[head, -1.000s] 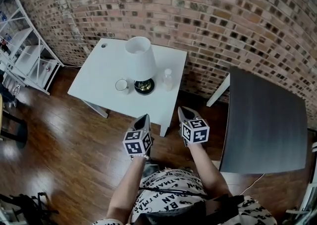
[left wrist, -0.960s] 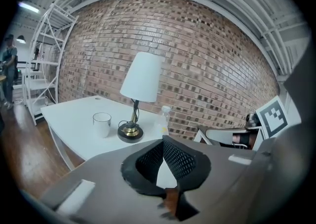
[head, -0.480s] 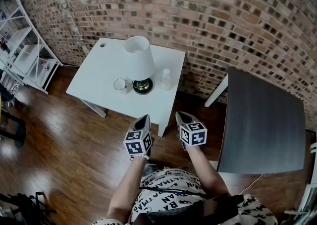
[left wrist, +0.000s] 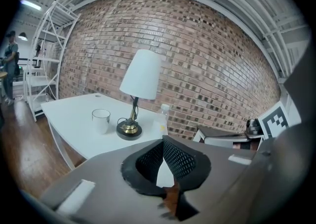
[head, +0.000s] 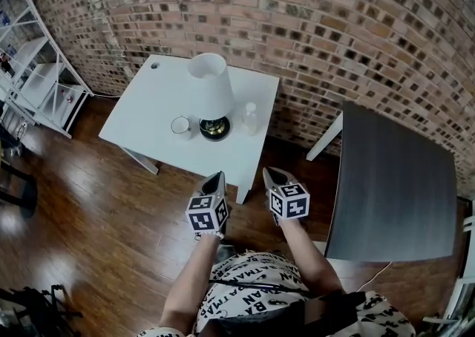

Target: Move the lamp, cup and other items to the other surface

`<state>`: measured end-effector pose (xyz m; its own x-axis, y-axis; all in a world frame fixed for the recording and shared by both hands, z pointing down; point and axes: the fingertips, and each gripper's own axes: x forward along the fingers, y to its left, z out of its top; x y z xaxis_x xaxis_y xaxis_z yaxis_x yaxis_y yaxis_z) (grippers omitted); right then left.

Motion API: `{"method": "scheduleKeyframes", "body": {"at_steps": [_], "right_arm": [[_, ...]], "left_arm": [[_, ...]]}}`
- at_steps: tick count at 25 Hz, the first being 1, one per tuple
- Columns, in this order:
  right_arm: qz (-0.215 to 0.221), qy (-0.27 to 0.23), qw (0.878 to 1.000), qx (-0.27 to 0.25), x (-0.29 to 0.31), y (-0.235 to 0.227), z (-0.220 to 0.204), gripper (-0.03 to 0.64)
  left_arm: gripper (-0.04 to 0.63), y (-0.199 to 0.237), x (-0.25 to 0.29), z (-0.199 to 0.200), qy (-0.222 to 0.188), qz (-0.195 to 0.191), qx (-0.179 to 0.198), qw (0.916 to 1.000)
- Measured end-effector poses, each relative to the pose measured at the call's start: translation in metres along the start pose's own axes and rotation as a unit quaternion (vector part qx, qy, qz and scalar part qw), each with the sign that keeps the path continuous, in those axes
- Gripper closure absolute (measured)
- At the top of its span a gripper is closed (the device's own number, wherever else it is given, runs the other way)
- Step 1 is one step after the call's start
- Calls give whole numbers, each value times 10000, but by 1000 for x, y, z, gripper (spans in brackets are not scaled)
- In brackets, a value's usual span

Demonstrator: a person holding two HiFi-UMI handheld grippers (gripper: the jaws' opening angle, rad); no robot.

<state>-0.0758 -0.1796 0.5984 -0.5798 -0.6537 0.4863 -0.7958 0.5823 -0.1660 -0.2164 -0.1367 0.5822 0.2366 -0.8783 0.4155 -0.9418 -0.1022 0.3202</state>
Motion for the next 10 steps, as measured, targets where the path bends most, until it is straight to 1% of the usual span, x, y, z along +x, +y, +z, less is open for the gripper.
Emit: {"method": "scheduleKeyframes", "body": {"at_steps": [10], "right_arm": [[46, 91, 9999, -57, 8, 4, -2, 617]], "left_arm": [[595, 7, 3, 0, 8, -22, -63, 10000]]}}
